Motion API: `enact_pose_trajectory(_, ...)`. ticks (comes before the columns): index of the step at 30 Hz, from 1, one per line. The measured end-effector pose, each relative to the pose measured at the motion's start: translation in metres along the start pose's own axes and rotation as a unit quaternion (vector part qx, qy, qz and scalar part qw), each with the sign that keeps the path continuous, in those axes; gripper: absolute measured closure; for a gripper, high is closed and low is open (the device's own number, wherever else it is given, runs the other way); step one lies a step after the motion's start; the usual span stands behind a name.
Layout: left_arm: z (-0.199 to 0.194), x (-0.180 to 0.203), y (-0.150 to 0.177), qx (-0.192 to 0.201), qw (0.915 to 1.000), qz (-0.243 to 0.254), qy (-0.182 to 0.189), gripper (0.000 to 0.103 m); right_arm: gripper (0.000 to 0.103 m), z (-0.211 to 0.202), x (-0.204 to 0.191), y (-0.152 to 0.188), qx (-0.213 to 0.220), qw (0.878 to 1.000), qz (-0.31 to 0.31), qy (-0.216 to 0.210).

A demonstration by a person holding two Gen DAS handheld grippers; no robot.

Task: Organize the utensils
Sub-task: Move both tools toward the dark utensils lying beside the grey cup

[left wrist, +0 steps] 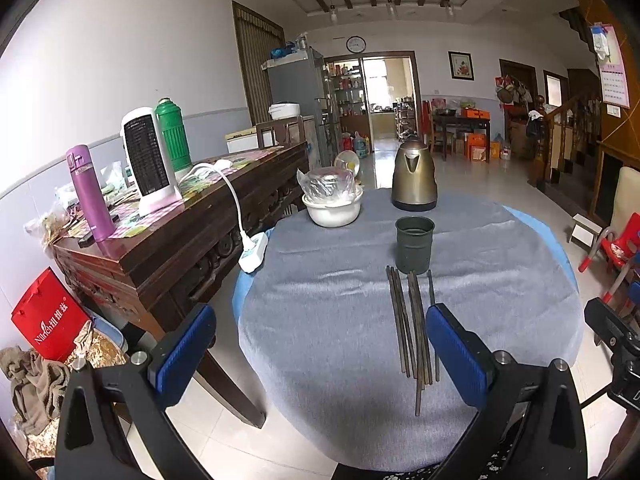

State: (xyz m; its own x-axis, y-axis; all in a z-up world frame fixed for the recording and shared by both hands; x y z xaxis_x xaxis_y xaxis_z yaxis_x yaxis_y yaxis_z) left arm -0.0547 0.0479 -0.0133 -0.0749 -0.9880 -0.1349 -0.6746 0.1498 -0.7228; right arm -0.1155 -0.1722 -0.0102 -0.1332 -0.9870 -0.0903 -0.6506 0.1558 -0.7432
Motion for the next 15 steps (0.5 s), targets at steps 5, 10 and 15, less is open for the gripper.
enact_pose_trajectory(5,0.015,0.001,0.007,-0.022,0.9997,0.0,0.005,0.0,0.0,0.008,0.0,0.002,-0.014,1.0,0.0,-0.004)
enact_pose_trajectory(10,0.035,0.002,0.007,-0.045,0.999,-0.004,0.007,0.0,0.0,0.023,-0.004,0.001,-0.034,0.999,-0.006,-0.006)
enact_pose_trajectory(15,0.052,0.002,0.004,-0.058,0.9983,-0.005,0.009,0.0,0.0,0.043,-0.007,0.0,-0.051,0.999,-0.009,-0.008)
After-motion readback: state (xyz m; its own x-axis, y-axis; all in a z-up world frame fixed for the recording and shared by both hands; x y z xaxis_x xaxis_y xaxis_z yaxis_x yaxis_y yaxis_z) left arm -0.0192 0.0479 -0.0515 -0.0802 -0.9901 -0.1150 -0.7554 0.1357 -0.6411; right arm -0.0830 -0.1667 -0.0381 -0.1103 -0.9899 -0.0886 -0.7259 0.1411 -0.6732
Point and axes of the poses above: each gripper's, at about its wrist camera, not at the fingertips, and z roughly the way its jaws point, x to its right, y to its underside, the point moved 6 cm from there along z, roughly the way its jaws point, and after that the axes turned 14 degrees about -x, right-handed, at the moved point
